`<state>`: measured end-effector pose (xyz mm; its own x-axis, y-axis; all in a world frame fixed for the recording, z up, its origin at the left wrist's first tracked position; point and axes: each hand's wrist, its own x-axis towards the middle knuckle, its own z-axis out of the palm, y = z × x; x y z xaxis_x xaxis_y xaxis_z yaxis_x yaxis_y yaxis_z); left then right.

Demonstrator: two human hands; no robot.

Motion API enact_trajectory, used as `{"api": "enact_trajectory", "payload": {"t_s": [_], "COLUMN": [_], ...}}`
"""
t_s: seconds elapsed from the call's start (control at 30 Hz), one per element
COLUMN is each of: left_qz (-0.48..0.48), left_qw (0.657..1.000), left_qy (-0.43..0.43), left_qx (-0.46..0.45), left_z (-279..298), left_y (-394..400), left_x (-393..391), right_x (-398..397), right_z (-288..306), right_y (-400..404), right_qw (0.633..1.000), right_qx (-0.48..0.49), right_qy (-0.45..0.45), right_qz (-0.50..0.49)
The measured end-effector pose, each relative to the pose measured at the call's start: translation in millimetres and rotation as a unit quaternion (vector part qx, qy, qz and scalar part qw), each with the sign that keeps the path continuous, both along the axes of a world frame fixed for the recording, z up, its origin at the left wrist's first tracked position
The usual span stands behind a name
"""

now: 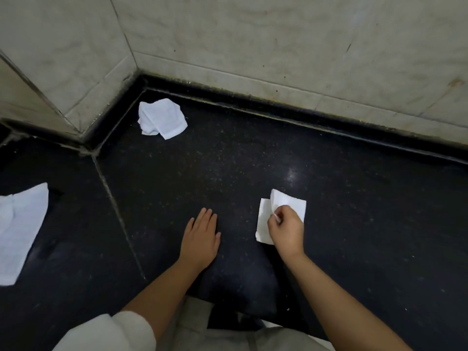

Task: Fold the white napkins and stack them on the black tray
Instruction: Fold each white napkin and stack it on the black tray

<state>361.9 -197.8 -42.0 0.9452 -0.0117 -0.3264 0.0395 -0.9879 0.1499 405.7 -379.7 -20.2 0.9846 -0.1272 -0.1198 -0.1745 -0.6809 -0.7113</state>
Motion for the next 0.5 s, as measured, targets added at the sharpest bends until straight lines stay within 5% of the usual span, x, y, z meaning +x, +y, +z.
{"api": "enact_trajectory", "payload": {"t_s": [0.4,0.5], "left_qz": [0.012,-0.061], "left_qw": [0.998,0.994], "left_qy": [-0.029,-0.026], "left_qx": [-0.047,-0.081], "left_z": [-1.2,1.8], "left_y": [-3.7,-11.4], "left_x": [-4.2,1.6], "right_x": [-20.5,-28.5], "right_z": [-14.6,-10.4], "right_y": [-13.5,-35.0], "right_qw": [0.951,0.951], "right_qx": [-0.142,-0.140], "right_qy": [0.035,-0.007], "right_qz": [0.273,0.276]}}
